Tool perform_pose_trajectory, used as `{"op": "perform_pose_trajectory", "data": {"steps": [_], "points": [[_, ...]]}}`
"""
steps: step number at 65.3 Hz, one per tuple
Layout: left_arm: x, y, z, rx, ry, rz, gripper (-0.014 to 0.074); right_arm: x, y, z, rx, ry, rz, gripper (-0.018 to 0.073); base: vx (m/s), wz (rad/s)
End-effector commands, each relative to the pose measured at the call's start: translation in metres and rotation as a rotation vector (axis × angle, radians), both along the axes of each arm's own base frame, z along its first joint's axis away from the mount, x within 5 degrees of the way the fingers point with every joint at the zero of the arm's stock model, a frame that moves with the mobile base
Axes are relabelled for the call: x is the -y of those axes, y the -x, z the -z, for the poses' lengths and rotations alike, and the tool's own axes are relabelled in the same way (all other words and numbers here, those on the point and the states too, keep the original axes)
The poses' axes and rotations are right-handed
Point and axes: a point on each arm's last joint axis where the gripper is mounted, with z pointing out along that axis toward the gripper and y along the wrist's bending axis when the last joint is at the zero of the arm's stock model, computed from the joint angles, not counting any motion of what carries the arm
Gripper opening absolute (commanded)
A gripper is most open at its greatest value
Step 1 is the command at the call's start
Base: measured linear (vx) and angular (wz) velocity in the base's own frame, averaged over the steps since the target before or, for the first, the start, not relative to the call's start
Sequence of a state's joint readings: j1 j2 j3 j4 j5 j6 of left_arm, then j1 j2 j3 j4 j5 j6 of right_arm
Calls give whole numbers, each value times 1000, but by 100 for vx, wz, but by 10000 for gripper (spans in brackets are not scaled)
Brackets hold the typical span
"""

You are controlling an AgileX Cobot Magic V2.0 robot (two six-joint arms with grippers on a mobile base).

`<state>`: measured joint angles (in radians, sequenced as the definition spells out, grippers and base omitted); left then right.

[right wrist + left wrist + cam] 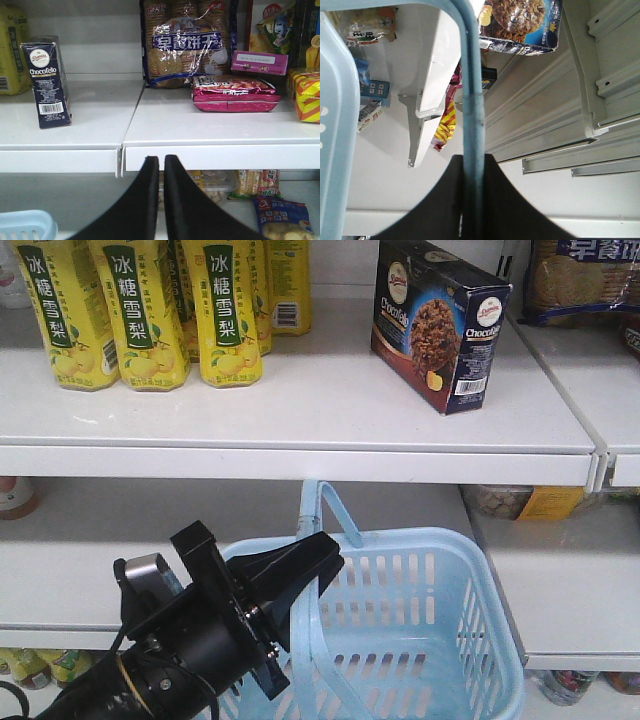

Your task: Left arm holds basket, right arm returns cookies

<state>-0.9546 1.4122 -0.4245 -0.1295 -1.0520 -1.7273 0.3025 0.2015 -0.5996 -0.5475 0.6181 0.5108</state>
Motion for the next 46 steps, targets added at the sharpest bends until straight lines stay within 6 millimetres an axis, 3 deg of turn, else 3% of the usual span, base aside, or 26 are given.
{"op": "perform_pose_trajectory", "data": {"steps": [1, 29, 46], "points": [[-10, 1, -43, 222, 266, -55, -3, -1, 0, -13, 71, 21, -17, -11, 0, 0], [-11, 1, -44, 219, 272, -64, -3, -1, 0, -13, 71, 21, -17, -11, 0, 0], [-18, 6, -55, 201, 268, -57, -3, -1, 0, -13, 72, 21, -16, -11, 0, 0]]}}
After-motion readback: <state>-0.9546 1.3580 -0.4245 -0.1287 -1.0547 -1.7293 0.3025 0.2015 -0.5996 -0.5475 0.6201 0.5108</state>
